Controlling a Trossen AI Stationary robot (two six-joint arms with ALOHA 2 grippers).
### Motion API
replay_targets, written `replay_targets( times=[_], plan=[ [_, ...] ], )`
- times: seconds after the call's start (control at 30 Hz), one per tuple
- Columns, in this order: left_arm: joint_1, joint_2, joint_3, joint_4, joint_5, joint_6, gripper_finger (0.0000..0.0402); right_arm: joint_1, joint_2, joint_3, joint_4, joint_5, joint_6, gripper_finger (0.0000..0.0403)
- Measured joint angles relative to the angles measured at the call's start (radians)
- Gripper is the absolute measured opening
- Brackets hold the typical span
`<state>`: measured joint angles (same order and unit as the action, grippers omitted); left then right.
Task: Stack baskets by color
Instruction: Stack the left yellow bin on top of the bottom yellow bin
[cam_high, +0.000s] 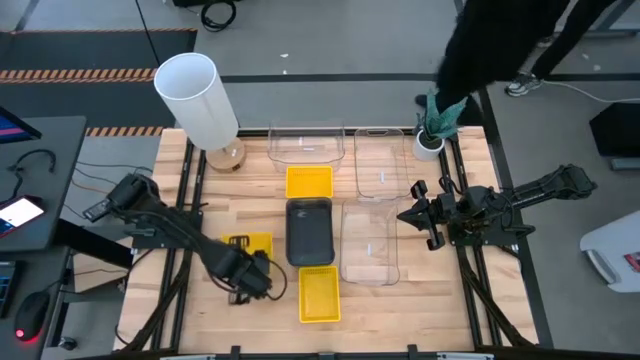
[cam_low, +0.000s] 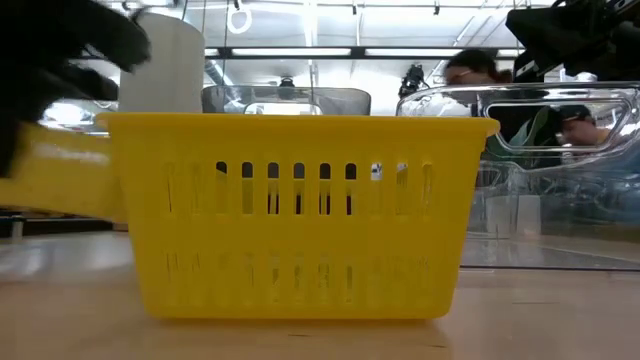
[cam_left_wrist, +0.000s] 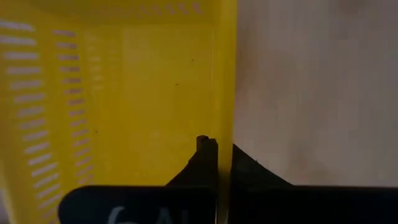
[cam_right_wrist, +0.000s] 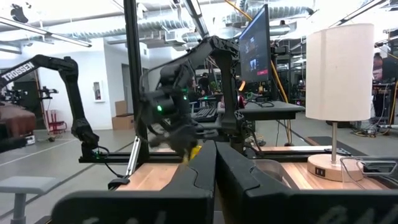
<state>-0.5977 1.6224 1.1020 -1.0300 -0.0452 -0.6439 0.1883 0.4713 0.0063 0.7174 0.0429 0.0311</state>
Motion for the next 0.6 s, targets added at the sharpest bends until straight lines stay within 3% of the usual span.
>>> replay_targets(
  times=[0.13, 0.3, 0.5, 0.6],
  plan=[
    [-0.048, -0.022, 0.069, -0.001, 0.153, 0.080, 0.0003, 0.000, 0.000, 0.000, 0.000, 0.000, 0.000, 0.0016],
    [-0.107, -0.028, 0.188, 0.016, 0.241, 0.214, 0.0003, 0.000, 0.000, 0.000, 0.000, 0.000, 0.000, 0.0016],
    [-0.154, -0.028, 0.283, 0.082, 0.221, 0.486, 0.0003, 0.000, 0.000, 0.000, 0.000, 0.000, 0.000, 0.0016],
    [-0.178, -0.028, 0.299, 0.116, 0.116, 0.657, 0.0003, 0.000, 0.000, 0.000, 0.000, 0.000, 0.000, 0.0016]
  ],
)
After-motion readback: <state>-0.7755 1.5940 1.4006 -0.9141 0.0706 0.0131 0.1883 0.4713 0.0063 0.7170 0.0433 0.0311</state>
